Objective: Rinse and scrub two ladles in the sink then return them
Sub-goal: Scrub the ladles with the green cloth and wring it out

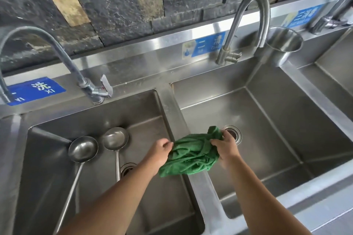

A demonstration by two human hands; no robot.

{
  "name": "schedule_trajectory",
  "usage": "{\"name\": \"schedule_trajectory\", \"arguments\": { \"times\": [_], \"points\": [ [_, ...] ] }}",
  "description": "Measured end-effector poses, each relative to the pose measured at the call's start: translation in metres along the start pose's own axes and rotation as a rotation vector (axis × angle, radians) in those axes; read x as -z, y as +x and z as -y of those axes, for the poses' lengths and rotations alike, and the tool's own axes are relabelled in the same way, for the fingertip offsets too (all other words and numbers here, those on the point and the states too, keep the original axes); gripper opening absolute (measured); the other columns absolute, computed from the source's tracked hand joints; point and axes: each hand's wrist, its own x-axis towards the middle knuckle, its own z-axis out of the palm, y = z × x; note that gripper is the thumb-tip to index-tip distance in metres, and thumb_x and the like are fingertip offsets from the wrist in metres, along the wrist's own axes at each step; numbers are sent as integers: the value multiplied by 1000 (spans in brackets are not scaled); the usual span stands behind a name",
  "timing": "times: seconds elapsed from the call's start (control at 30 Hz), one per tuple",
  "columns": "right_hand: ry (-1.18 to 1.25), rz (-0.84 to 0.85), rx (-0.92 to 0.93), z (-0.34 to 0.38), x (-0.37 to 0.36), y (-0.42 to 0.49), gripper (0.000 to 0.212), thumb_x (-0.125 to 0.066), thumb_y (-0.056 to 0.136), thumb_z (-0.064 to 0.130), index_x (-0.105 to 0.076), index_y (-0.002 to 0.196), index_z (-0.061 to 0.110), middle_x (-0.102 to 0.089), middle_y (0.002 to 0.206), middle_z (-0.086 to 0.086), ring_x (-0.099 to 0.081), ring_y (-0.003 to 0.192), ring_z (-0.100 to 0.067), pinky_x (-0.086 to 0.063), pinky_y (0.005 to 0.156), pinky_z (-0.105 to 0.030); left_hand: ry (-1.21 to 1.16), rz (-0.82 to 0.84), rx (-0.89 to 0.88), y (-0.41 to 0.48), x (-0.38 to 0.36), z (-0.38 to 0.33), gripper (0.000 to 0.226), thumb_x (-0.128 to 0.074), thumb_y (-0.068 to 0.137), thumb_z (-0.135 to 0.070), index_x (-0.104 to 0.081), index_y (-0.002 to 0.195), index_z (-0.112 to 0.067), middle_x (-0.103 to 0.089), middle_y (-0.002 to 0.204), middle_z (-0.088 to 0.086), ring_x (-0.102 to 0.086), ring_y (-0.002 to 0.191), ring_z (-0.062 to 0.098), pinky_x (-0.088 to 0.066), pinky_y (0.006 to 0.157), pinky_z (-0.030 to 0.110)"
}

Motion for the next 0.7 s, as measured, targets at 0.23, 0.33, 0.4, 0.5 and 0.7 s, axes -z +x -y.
{"name": "schedule_trajectory", "arguments": {
  "times": [0.23,0.33,0.4,0.5,0.7],
  "points": [
    [-239,56,-56,-27,-20,15,29,-62,84,-4,-67,100,20,-72,98,-17,-72,87,-36,-60,76,-56,-178,-174,139,30,-41,22,17,-50,99,-8,-64,102,1,-67,90,17,-57,80,22,-43,72,32],
    [-233,57,-95,-36,-26,15,31,-53,87,-4,-69,106,15,-73,92,-23,-73,81,-40,-60,71,-59,-269,-228,110,30,-54,27,18,-48,101,-7,-62,100,4,-61,82,11,-54,77,21,-42,70,32],
    [-268,60,-103,-35,-25,16,27,-56,89,0,-68,110,13,-73,93,-23,-73,82,-38,-60,73,-56,-298,-231,91,30,-54,29,16,-51,100,-9,-61,92,0,-60,74,6,-53,73,20,-41,69,31],
    [-558,65,-31,-29,-15,18,33,-60,88,12,-61,121,11,-70,106,-18,-70,94,-33,-59,85,-48,-342,-240,79,25,-44,31,23,-59,98,-13,-53,75,-13,-57,69,1,-54,73,21,-43,68,33],
    [-1099,17,369,17,-16,-20,48,-45,86,1,-58,130,12,-54,127,-16,-55,114,-36,-45,96,-37,-299,-172,-14,0,12,31,14,-60,97,-13,-50,89,-7,-56,84,12,-52,62,16,-39,41,11]
  ]
}}
